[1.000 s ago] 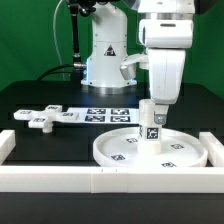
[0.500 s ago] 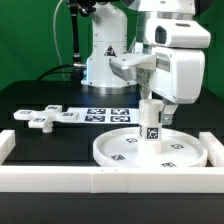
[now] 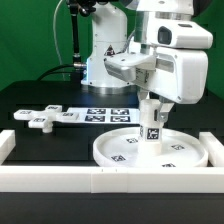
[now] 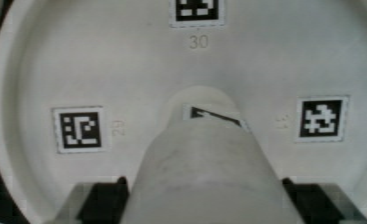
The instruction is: Assemble round table
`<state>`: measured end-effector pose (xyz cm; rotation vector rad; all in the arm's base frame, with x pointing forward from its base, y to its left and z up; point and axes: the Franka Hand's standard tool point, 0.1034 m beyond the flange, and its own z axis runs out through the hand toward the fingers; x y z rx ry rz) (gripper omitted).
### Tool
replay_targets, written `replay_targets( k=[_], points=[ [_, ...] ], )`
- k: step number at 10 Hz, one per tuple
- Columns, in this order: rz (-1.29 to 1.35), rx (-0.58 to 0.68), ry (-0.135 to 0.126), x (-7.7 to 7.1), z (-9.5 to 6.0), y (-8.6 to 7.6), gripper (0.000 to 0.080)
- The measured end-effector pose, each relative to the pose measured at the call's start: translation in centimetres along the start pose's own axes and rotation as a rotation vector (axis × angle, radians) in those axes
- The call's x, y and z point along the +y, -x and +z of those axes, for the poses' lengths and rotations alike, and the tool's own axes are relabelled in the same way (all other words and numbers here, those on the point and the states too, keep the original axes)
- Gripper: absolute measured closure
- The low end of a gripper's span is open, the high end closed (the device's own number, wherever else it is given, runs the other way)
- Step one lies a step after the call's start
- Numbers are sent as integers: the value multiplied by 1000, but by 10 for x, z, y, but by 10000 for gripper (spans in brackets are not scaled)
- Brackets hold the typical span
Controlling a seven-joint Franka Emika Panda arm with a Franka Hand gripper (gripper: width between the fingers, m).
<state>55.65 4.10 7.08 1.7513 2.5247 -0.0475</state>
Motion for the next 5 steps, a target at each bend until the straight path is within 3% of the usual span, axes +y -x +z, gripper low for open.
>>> replay_targets(
  k=[4,5],
  points=[
    [32,0,-1,-1,1,1,393],
    [149,0,-2,-1,1,2,393]
  ],
)
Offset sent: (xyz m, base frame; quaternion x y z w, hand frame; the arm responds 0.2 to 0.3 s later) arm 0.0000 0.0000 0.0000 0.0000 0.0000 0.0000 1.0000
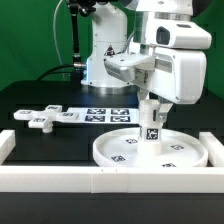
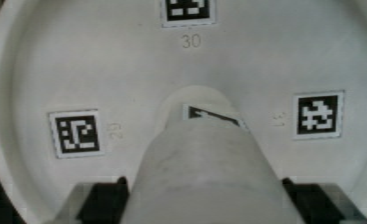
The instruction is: Assemble round table
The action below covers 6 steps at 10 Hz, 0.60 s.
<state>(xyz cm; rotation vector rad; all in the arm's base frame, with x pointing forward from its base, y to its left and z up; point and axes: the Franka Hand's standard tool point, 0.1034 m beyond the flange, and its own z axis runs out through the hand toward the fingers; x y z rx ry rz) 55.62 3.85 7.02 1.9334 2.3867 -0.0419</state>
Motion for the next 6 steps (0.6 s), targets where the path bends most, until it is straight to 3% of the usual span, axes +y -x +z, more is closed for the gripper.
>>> replay_targets(
  k=[6],
  points=[
    [701,6,-2,-1,-1,-4,392]
  ],
)
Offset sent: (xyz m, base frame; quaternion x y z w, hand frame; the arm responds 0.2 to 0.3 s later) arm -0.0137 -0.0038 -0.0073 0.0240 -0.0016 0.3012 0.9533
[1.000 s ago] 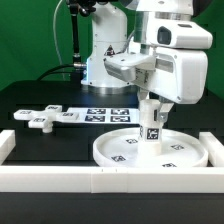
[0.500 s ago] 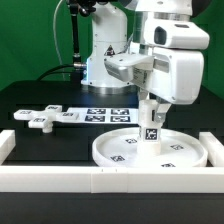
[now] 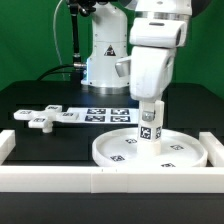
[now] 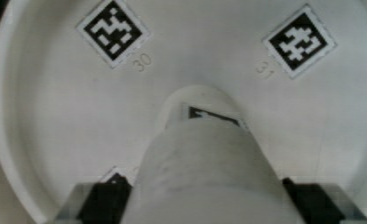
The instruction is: Assemble round table
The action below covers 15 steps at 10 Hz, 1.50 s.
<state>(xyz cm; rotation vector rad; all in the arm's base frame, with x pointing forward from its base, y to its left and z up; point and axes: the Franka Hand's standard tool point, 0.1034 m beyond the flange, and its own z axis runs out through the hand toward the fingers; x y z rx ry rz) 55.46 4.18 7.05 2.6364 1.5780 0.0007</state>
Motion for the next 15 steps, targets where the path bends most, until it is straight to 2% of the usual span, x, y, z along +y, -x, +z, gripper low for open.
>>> replay_targets(
  k=[3,6,7,9,11,13,15],
  points=[
    [228,21,13,1,-1,-2,392],
    [458,27,4,1,-1,-2,392],
    [569,33,-3,1,0,-1,392],
    [850,52,-35,1,0,1,392],
    [1051,56,-46,1,0,1,392],
    [1293,56,-70,1,1,2,392],
    [1520,52,-75,1,1,2,392]
  ],
)
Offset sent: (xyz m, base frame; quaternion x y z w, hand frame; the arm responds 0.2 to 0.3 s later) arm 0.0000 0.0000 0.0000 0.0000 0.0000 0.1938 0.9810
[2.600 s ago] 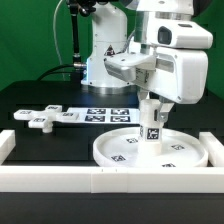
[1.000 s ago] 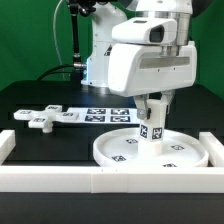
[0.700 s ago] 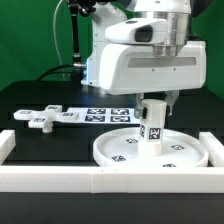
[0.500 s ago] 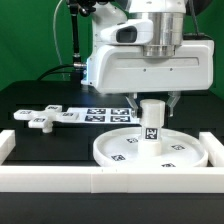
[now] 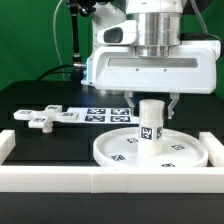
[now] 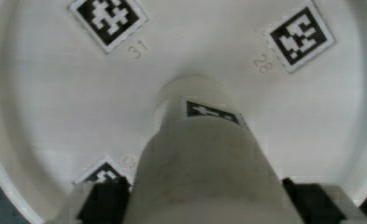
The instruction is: Assemble round table
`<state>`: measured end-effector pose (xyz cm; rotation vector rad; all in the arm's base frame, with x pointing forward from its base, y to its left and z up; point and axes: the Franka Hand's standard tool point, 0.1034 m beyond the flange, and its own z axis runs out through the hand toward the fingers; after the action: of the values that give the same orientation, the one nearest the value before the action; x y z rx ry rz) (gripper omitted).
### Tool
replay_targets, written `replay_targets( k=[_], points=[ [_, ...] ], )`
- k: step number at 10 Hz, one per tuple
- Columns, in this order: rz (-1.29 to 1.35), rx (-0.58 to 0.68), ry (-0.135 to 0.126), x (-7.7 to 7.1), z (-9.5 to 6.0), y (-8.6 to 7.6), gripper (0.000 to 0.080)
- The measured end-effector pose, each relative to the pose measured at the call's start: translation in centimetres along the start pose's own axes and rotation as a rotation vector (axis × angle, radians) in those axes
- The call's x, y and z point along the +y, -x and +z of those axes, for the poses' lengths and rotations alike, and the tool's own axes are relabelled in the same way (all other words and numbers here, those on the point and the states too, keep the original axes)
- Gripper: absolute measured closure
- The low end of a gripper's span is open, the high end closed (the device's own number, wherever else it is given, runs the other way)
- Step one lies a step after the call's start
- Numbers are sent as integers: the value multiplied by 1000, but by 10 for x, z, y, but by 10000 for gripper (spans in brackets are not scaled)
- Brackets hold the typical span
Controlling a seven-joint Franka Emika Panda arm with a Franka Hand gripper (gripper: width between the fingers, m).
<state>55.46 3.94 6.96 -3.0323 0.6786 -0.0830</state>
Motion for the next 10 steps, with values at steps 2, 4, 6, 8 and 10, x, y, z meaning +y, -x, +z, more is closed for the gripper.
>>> replay_targets(
  k=[2,4,6,8,10],
  points=[
    [113,-5,-9,1,0,0,392],
    [221,-10,-16,1,0,-1,392],
    [413,-7,-53,1,-1,-4,392],
    [649,-2,-88,0,-1,-3,392],
    [838,-22,-103,-2,-2,-3,390]
  ],
)
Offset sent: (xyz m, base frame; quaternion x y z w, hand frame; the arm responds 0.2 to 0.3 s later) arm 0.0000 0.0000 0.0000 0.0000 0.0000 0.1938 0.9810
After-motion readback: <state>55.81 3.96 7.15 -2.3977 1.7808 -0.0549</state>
